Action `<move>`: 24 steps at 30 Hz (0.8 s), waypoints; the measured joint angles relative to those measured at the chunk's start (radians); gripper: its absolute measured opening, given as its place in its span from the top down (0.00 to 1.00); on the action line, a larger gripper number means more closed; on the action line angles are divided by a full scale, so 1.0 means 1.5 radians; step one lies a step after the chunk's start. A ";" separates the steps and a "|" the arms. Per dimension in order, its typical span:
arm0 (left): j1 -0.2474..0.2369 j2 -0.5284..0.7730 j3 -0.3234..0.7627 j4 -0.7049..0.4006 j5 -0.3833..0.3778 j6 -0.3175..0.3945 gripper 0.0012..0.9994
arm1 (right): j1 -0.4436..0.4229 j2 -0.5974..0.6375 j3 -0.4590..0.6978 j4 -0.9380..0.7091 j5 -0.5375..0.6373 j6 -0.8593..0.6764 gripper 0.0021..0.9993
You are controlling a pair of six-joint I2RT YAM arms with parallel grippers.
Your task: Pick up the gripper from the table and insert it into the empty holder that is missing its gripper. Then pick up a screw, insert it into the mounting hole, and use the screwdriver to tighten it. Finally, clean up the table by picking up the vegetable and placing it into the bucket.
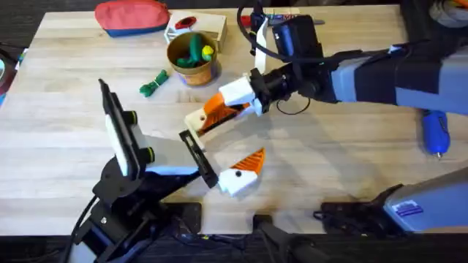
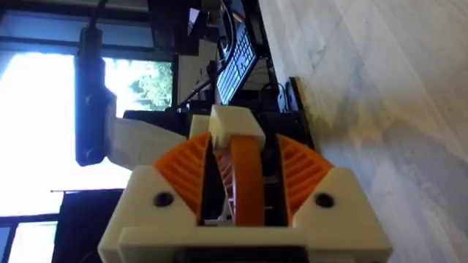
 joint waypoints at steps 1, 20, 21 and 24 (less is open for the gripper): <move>-0.002 0.000 0.000 0.001 0.007 0.000 0.01 | 0.000 0.001 0.000 0.000 -0.003 0.000 0.52; -0.006 0.000 0.000 0.002 0.035 0.000 0.01 | -0.159 0.000 0.080 -0.103 0.189 -0.145 0.01; -0.006 0.000 0.000 0.002 0.035 0.000 0.01 | -0.164 -0.002 0.106 -0.180 0.230 -0.184 0.01; -0.006 0.000 0.000 0.002 0.035 0.000 0.01 | -0.160 -0.014 0.168 -0.379 0.360 -0.298 0.01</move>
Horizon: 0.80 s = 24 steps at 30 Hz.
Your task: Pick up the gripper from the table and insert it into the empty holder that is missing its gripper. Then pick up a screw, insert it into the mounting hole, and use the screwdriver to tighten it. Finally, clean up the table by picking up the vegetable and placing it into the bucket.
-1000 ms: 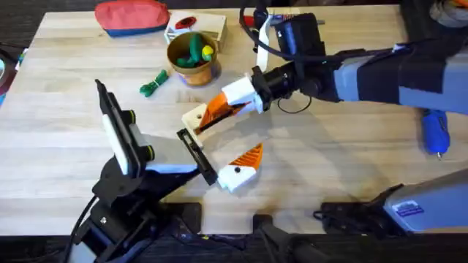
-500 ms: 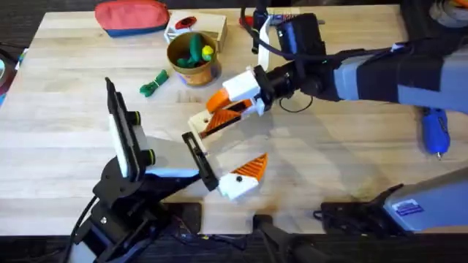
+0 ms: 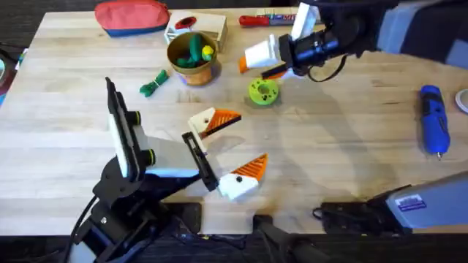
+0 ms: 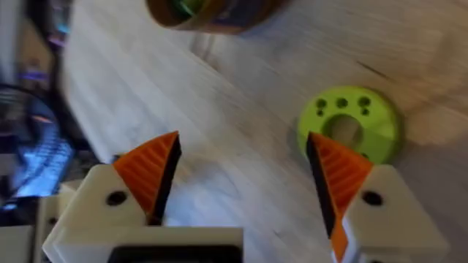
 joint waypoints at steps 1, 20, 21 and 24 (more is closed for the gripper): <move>0.000 0.000 0.000 0.000 0.000 0.000 0.01 | 0.007 -0.007 0.019 -0.057 0.053 -0.042 0.01; 0.000 0.000 0.000 0.000 0.000 0.000 0.01 | 0.132 0.052 0.063 -0.183 0.435 -0.286 0.28; 0.000 0.000 0.000 0.000 0.000 0.000 0.01 | 0.132 0.052 0.063 -0.182 0.437 -0.286 0.30; 0.000 0.000 0.000 0.000 0.000 0.000 0.01 | 0.132 0.052 0.063 -0.181 0.440 -0.286 0.33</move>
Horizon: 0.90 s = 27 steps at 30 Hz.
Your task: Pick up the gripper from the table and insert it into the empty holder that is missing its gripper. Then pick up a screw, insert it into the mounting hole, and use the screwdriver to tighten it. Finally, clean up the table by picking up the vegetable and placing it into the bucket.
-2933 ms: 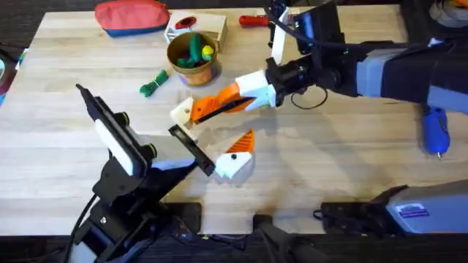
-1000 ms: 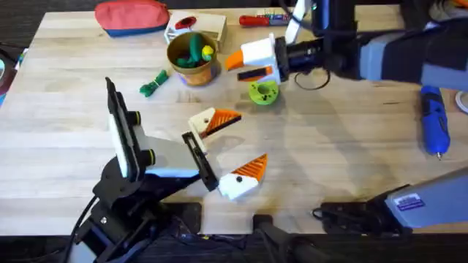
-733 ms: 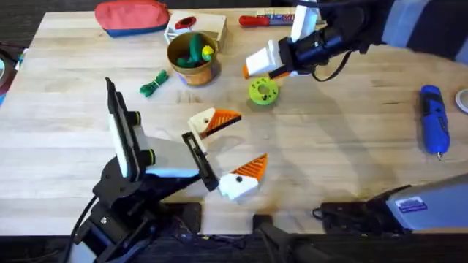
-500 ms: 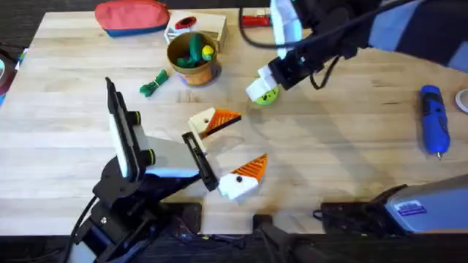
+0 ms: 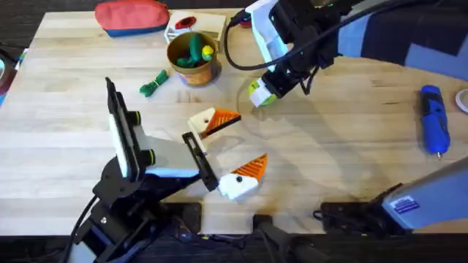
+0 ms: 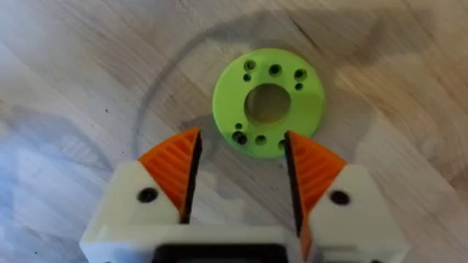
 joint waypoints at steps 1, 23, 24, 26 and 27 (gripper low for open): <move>0.000 0.000 0.000 0.000 0.000 0.000 0.01 | 0.000 0.000 0.000 0.002 0.001 0.000 0.34; 0.000 0.000 0.000 0.000 0.000 0.000 0.01 | 0.018 0.019 0.000 0.004 0.002 0.001 0.69; 0.000 0.000 0.000 0.000 0.000 0.000 0.01 | 0.018 0.019 0.000 0.005 0.002 0.000 0.72; 0.000 0.000 0.000 0.000 0.000 0.000 0.01 | 0.018 0.021 0.000 0.004 0.002 0.001 0.79; 0.000 0.000 0.000 0.000 0.000 0.000 0.01 | 0.018 0.022 0.000 0.003 0.002 0.001 0.81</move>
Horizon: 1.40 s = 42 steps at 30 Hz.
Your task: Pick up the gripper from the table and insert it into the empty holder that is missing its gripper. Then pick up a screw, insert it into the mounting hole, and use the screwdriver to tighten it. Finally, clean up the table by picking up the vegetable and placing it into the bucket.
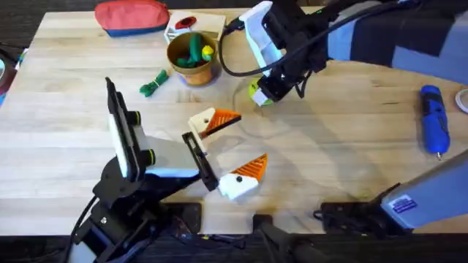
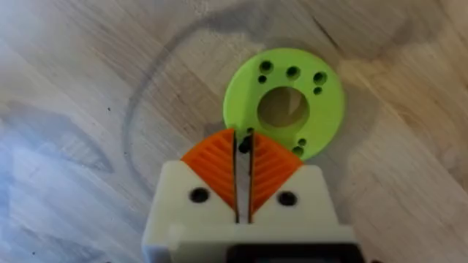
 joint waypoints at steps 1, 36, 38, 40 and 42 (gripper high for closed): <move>0.000 0.000 0.000 0.000 0.000 0.000 0.01 | 0.000 0.002 0.000 0.000 0.001 0.000 0.88; 0.000 0.000 0.000 0.000 0.000 0.000 0.01 | 0.085 -0.026 0.477 -0.406 -0.113 -0.006 1.00; 0.000 0.000 0.000 0.000 0.000 0.000 0.01 | 0.098 -0.031 0.478 -0.419 -0.150 -0.006 1.00; 0.000 0.000 0.000 0.000 0.000 0.000 0.01 | 0.108 -0.031 0.478 -0.427 -0.173 -0.006 1.00; 0.000 0.000 0.000 0.000 0.000 0.000 0.01 | 0.118 -0.031 0.478 -0.426 -0.188 -0.006 1.00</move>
